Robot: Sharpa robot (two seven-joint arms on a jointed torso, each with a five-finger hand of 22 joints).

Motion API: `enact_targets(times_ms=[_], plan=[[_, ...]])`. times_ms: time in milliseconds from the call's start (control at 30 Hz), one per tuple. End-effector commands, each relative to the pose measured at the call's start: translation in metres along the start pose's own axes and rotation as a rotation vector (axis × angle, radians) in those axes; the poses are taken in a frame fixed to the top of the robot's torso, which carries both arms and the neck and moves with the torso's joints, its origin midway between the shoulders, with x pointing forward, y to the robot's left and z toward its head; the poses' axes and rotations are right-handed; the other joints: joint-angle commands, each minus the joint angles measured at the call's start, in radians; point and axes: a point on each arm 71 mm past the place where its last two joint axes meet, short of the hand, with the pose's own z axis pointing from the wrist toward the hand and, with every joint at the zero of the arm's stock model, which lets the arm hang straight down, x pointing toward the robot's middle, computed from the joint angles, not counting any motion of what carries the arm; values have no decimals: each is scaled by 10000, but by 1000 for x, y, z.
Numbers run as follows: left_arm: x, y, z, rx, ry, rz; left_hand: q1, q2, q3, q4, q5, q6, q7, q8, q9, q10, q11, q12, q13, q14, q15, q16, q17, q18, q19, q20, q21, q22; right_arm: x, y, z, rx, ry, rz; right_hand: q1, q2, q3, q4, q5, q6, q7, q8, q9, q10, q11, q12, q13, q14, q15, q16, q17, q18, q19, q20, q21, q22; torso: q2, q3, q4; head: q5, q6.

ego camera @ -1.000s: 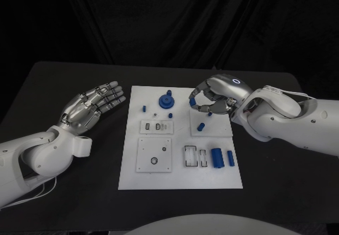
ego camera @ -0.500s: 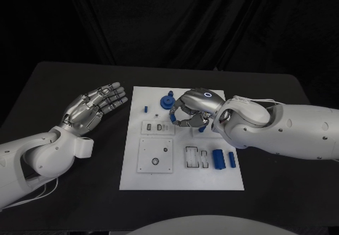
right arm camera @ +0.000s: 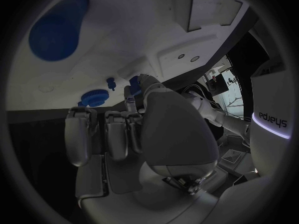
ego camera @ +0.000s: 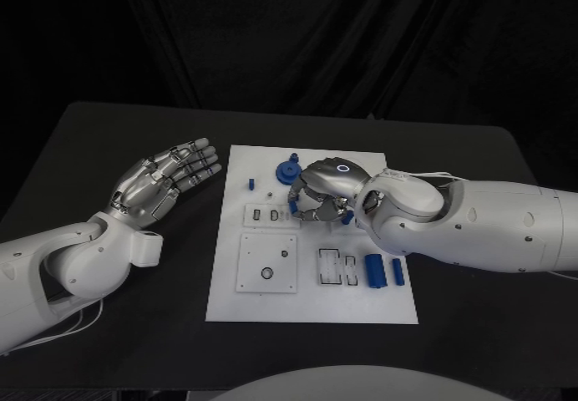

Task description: Assemble the parts on the task board

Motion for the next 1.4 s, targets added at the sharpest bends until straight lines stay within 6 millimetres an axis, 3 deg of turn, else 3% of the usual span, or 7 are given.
enact_targets(times_ms=[33,400,600,700,1000,1300,1400], plan=[[1,-9,-1,1337,125,-126,-89,12,72,-2,-2,39,483,37,15,55,3,67,10,18,27,41,9,-75,55,-24,34,15,4,-4,1,500,294,-257,-52,-2,0,-62,-36,25,-122,10,565,1041,17,28,2632,1044,-40,24,2634,-136,530,-66,26,2178,13,22,-19,11,-6],[0,-9,-1,1274,109,-115,-95,9,79,-3,-1,34,487,37,14,54,4,64,9,12,27,34,7,-76,49,-24,31,13,7,-4,4,597,437,-311,-149,14,-19,-144,-420,-158,-52,-94,626,1041,78,28,2632,1044,5,24,2634,-141,543,-36,47,2201,-2,24,-19,9,-47],[-1,-9,-2,1246,82,-101,-95,9,79,-3,-1,34,487,37,14,54,4,64,9,12,27,34,7,-76,49,-24,31,13,9,-3,5,585,565,-319,-245,21,-57,-200,-901,-380,18,-233,652,1041,137,28,2632,1044,60,24,2634,-143,548,16,58,2217,-6,13,7,-1,-57],[-2,-9,-2,1229,33,-127,-95,9,79,-3,-1,34,487,37,14,54,4,64,9,12,27,34,7,-76,49,-24,31,13,10,-3,5,566,625,-323,-402,18,-145,-179,-1436,-478,38,-301,689,1041,147,28,2632,1044,76,24,2634,-146,556,42,72,2233,-7,10,4,10,-64],[-3,-9,-1,1194,-50,-201,-95,9,79,-3,-1,34,487,37,14,54,4,64,9,12,27,34,7,-76,49,-24,31,13,11,-1,6,440,603,-300,-591,-52,-306,-121,-2131,-677,71,-423,729,1041,139,28,2632,1044,72,24,2634,-162,589,47,131,2273,0,15,14,10,-72],[-4,-9,-1,1180,-71,-200,-115,0,102,0,-11,33,503,38,13,52,-2,61,5,-1,25,32,4,-79,45,-25,29,12,10,-1,6,331,416,-261,-679,-263,-500,34,-2924,-1305,131,-769,651,1041,92,28,2632,1044,37,24,2634,-138,543,24,38,2252,-2,14,-1,23,-80],[-4,-8,-1,1175,-70,-202,-115,0,102,0,-11,33,503,38,13,52,-2,61,5,-1,25,32,4,-79,45,-25,29,12,9,-1,6,304,333,-247,-657,-387,-580,175,-3210,-2066,115,-1159,458,1041,69,28,2632,1044,16,24,2634,-125,517,4,-18,2240,-3,16,3,17,-69]])
